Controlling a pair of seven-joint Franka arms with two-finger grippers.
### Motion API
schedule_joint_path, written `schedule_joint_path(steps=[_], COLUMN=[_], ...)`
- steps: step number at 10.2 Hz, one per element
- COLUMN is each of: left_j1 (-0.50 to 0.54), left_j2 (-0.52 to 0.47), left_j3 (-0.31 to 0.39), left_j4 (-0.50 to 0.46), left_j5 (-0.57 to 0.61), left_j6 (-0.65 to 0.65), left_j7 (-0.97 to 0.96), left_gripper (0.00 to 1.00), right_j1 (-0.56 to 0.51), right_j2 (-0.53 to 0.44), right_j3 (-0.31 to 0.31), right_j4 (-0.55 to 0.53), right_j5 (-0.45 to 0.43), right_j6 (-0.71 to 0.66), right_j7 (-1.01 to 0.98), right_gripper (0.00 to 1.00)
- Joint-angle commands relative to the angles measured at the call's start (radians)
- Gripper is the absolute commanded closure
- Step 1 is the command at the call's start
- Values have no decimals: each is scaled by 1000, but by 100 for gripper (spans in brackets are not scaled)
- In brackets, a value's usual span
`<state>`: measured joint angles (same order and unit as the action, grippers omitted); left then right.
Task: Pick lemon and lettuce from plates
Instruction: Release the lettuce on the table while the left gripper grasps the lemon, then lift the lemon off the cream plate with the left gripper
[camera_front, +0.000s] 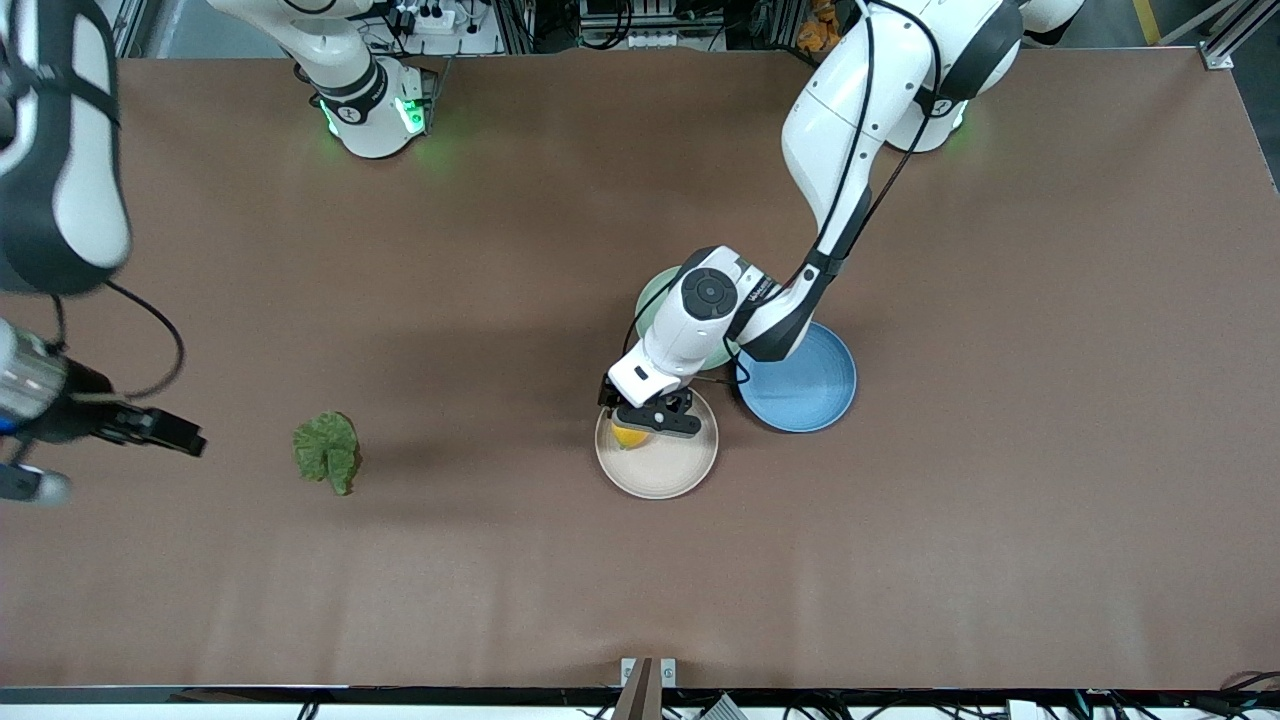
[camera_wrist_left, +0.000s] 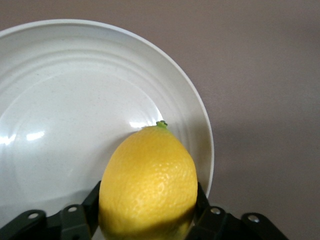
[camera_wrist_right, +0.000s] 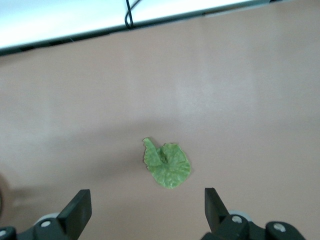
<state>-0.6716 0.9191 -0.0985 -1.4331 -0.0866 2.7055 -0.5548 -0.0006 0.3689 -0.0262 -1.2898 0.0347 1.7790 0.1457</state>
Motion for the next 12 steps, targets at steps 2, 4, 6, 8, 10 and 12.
schedule_joint_path(steps=[2,4,6,8,10,12], left_j1=[-3,50,117,186,269,373], left_j2=[-26,-96,-195,-317,-443,-517], left_j3=[17,19,19,28,26,20], left_j4=[14,13,-10,-123,-286,-406], left_j5=[-22,-18,-13,37,126,218], left_j6=[-21,-160,-387,-461,-460,-455], left_j7=[-20,-17,-17,-11,-2,56], left_gripper=[100,100,100,100,100,100], right_j1=[-15,-13,-16,-16,-16,-15], right_j2=[-134,-182,-194,-197,-211,-226], right_j3=[19,19,17,19,19,22], right_j4=[-23,-23,1,17,33,34], right_j5=[-7,-10,-4,1,1,2], right_j6=[-71,-113,-156,-196,-236,-240], right_j7=[-6,-5,-6,-8,-8,-18], right_gripper=[0,0,0,0,0,0])
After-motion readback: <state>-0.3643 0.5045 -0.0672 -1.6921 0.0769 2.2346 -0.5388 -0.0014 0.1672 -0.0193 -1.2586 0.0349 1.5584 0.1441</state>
